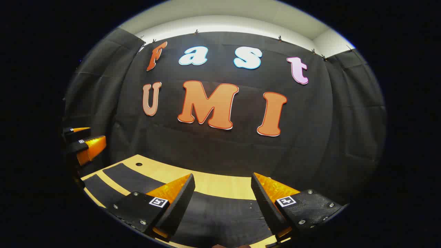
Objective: Grasp the waist and the cuffs of the jeans and fold them to make the two legs overlap; first hold the waist and fold one-third of the jeans toward the cuffs, then hold the cuffs and fold the remaining one-third in the same direction to finish folding.
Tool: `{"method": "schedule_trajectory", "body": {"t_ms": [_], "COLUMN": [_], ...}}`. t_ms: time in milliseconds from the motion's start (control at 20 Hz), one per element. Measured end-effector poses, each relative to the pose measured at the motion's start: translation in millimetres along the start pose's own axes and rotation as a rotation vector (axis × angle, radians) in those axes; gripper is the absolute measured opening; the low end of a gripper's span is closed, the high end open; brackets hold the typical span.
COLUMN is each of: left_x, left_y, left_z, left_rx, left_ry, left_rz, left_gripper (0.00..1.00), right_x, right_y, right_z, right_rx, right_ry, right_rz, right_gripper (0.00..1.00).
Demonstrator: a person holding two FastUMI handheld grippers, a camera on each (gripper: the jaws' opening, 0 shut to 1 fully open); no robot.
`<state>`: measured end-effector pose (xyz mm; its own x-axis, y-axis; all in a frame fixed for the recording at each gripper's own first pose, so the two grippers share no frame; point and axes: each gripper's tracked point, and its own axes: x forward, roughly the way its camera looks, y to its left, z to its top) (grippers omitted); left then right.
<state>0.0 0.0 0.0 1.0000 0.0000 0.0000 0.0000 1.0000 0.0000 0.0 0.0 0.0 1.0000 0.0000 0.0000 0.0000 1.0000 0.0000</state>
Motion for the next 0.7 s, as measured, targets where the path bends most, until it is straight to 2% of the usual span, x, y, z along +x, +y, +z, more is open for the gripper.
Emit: {"method": "schedule_trajectory", "body": {"t_ms": [200, 400, 700], "left_x": [19, 25, 40], "left_y": [-6, -20, -13], "left_z": [3, -8, -4], "left_rx": [0.005, 0.008, 0.05], "left_ry": [0.001, 0.03, 0.015], "left_rz": [0.057, 0.079, 0.049], "left_gripper": [0.99, 1.0, 1.0], "right_x": [15, 23, 32], "right_y": [8, 4, -9], "right_z": [-12, -18, -17], "right_rx": [0.041, 0.042, 0.059], "right_ry": [0.03, 0.03, 0.058], "right_rz": [0.056, 0.078, 0.04], "right_gripper": [0.99, 0.98, 0.99]}}
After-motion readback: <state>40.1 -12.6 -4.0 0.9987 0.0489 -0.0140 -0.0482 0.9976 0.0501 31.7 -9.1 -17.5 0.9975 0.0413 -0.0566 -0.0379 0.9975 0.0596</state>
